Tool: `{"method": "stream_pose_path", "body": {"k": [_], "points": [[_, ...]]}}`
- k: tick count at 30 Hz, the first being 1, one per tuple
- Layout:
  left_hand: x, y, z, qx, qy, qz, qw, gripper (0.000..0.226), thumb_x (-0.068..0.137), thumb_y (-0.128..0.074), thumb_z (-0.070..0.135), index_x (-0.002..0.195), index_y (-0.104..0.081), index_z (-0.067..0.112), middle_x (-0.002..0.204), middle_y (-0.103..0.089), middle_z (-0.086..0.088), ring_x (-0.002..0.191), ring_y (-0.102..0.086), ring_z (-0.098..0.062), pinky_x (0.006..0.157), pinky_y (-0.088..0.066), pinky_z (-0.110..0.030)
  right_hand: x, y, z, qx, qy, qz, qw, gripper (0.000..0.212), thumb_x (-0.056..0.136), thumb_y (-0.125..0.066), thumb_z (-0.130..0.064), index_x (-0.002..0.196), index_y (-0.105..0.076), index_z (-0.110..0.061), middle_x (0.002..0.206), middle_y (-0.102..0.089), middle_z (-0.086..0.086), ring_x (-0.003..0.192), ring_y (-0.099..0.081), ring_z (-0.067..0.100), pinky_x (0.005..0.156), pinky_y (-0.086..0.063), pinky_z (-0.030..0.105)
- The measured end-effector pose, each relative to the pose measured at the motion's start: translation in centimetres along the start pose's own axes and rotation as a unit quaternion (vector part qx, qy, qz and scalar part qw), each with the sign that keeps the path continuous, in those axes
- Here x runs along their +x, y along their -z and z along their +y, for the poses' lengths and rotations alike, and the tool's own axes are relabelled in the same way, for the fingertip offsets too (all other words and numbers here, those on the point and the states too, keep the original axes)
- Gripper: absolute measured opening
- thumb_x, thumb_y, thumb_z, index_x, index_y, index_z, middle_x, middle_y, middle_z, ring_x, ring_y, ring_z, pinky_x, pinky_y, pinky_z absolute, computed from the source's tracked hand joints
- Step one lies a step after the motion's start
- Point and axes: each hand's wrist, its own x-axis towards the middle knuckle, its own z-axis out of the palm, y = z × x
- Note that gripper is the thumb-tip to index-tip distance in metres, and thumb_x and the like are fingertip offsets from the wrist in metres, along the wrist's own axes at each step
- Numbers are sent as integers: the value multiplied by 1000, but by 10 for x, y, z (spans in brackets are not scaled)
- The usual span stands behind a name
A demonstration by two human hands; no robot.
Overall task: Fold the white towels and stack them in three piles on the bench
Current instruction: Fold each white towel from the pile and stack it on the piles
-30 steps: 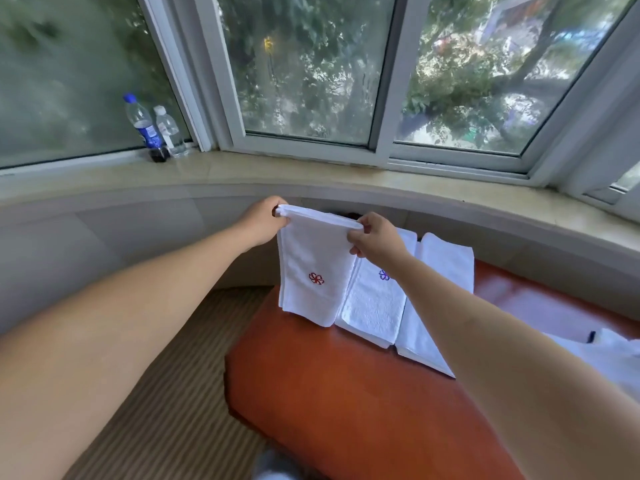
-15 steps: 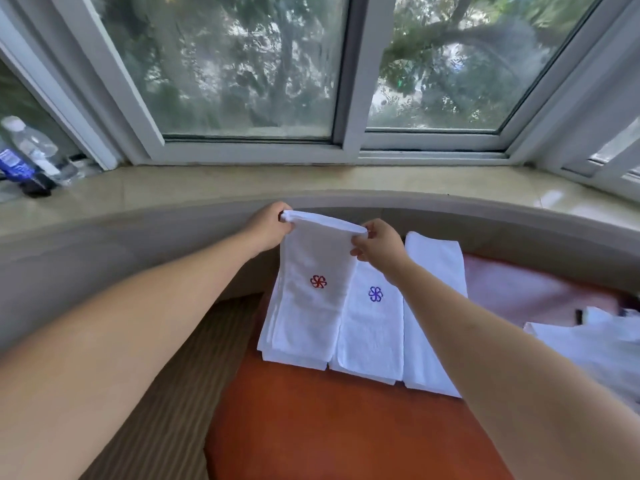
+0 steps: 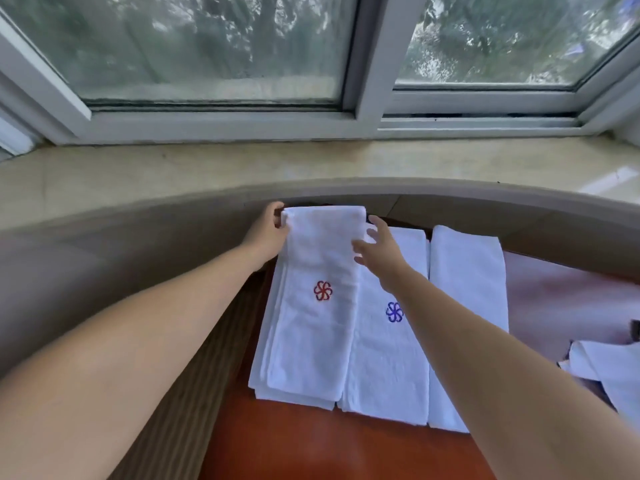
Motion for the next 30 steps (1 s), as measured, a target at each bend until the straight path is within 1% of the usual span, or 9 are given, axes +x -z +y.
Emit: {"method": "stream_pose_path", "body": {"k": [2, 5, 8, 10, 18, 21, 23, 26, 30], "points": [[0, -10, -20, -10, 68, -32, 997, 66, 100, -60, 29, 157, -27, 26, 124, -56, 5, 104, -56, -16, 71, -41, -25, 4, -4, 23, -29, -65, 1, 997, 70, 96, -66, -18, 155, -30, -26, 133, -47, -1, 102, -65, 24, 92, -57, 39], [-14, -23, -59, 48, 145, -108, 982, 68, 97, -63, 33, 155, -30, 22, 133, -57, -2, 106, -58, -17, 74, -47, -27, -4, -10, 62, -107, -151, -17, 983, 52, 93, -66, -19, 140, -45, -14, 116, -58, 10, 90, -60, 24, 71, -48, 32], [-37, -29, -89, 70, 160, -156, 972, 41, 96, -67, 37, 131, -53, 19, 128, -58, -2, 104, -58, -15, 90, -53, -33, -20, -15, 88, -137, -163, -39, 976, 13, 89, -61, -14, 100, -54, -14, 90, -53, 12, 78, -50, 23, 66, -35, 34], [-53, -30, -99, 64, 165, -191, 965, 22, 95, -69, 38, 108, -59, 24, 116, -64, 0, 94, -61, -11, 82, -55, -29, -34, -18, 99, -144, -170, -60, 973, 13, 91, -61, -14, 81, -55, -10, 78, -54, 10, 67, -49, 22, 60, -36, 30], [-127, -37, -129, 31, 222, -286, 931, 24, 92, -74, 27, 115, -71, 23, 111, -74, 1, 101, -69, -15, 82, -58, -26, -102, -35, 138, -86, -224, -113, 964, 11, 94, -65, -14, 99, -57, -8, 96, -63, 10, 78, -60, 20, 72, -56, 30], [-136, -28, -122, 10, 225, -274, 935, 19, 93, -72, 22, 112, -71, 21, 106, -76, 0, 98, -72, -16, 82, -61, -30, -115, -35, 136, -61, -201, -111, 971, 6, 92, -59, -5, 94, -53, -6, 99, -63, 17, 84, -63, 26, 90, -61, 44], [-139, -18, -113, -12, 238, -266, 934, 23, 91, -74, 21, 113, -70, 19, 108, -76, -2, 101, -72, -19, 90, -61, -37, -120, -33, 133, -38, -171, -82, 981, 9, 92, -60, -9, 97, -53, -7, 108, -66, 18, 93, -69, 30, 85, -62, 48], [-149, -8, -111, -36, 253, -258, 932, 28, 90, -76, 19, 117, -69, 16, 108, -78, -4, 105, -72, -22, 94, -59, -42, -133, -36, 142, -35, -149, -42, 987, 21, 94, -62, -21, 109, -50, -13, 117, -62, 15, 97, -68, 26, 70, -63, 35], [-172, -19, -142, -9, 280, -260, 924, 32, 92, -72, 16, 123, -64, 13, 114, -73, -8, 106, -70, -23, 84, -61, -36, -148, -51, 181, -105, -157, -59, 980, 30, 94, -61, -22, 119, -47, -11, 109, -60, 9, 108, -65, 34, 92, -58, 54]]}}
